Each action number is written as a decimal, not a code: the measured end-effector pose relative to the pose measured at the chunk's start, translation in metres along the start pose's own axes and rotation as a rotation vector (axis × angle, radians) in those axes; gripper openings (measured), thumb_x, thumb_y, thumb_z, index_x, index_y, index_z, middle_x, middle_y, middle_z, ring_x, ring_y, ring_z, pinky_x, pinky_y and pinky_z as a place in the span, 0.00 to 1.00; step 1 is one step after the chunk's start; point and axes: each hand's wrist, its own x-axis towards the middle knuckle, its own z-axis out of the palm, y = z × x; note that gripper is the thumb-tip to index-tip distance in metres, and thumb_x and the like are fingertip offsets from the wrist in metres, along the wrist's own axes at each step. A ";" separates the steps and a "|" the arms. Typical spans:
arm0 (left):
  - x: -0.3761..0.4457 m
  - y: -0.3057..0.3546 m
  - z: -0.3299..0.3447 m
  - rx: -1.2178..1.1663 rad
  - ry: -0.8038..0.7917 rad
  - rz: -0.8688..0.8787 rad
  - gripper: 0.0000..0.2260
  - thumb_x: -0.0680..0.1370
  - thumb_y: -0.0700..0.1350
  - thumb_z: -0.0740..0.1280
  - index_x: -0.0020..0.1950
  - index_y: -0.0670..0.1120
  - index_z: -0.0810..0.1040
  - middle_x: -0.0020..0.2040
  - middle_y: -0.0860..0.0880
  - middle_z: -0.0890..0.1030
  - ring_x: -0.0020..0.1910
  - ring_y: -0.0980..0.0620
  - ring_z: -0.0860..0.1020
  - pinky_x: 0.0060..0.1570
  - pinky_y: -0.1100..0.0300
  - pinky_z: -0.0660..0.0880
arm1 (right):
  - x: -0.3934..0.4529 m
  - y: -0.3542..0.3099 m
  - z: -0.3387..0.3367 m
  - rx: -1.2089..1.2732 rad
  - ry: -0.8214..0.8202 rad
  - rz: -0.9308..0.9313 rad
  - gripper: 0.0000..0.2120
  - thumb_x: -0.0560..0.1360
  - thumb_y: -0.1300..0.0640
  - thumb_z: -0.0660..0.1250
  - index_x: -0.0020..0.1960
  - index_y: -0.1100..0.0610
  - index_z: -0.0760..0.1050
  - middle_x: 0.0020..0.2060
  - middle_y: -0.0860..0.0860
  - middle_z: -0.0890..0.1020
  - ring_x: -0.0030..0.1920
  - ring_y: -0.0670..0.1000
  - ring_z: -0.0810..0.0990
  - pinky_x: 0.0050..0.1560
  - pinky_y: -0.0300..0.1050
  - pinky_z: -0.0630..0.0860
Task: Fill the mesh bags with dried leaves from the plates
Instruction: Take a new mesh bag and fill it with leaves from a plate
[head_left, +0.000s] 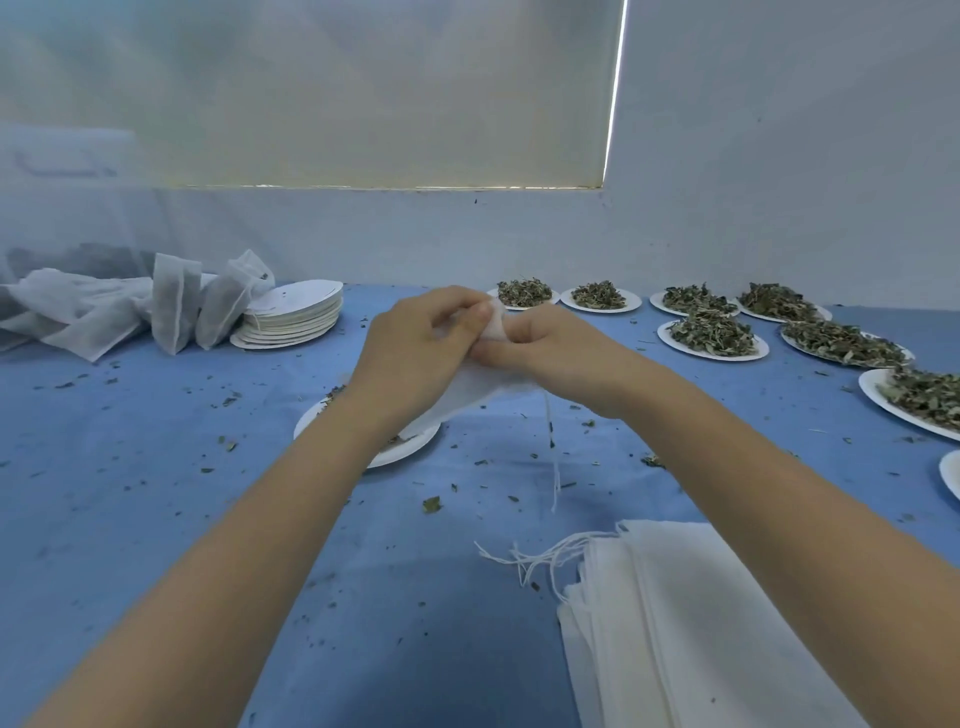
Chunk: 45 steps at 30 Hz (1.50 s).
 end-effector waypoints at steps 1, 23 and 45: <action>-0.002 -0.001 0.001 0.085 0.057 0.036 0.10 0.78 0.49 0.62 0.57 0.53 0.78 0.55 0.57 0.80 0.57 0.56 0.74 0.59 0.64 0.67 | 0.001 0.002 0.001 0.074 -0.015 0.021 0.18 0.79 0.50 0.60 0.52 0.67 0.76 0.38 0.53 0.75 0.37 0.49 0.74 0.40 0.44 0.69; -0.027 -0.049 -0.030 0.677 0.084 0.344 0.32 0.62 0.42 0.74 0.64 0.35 0.70 0.50 0.40 0.77 0.46 0.38 0.76 0.46 0.48 0.72 | 0.042 -0.033 0.035 0.870 -0.492 0.167 0.27 0.70 0.43 0.63 0.57 0.64 0.76 0.51 0.57 0.80 0.52 0.56 0.80 0.56 0.50 0.76; -0.022 -0.176 -0.064 0.871 0.091 -0.144 0.21 0.69 0.47 0.68 0.61 0.49 0.70 0.50 0.48 0.76 0.50 0.44 0.73 0.46 0.54 0.61 | 0.118 0.050 0.094 -0.371 -0.127 0.191 0.20 0.69 0.49 0.73 0.60 0.51 0.77 0.47 0.46 0.78 0.46 0.45 0.74 0.43 0.37 0.67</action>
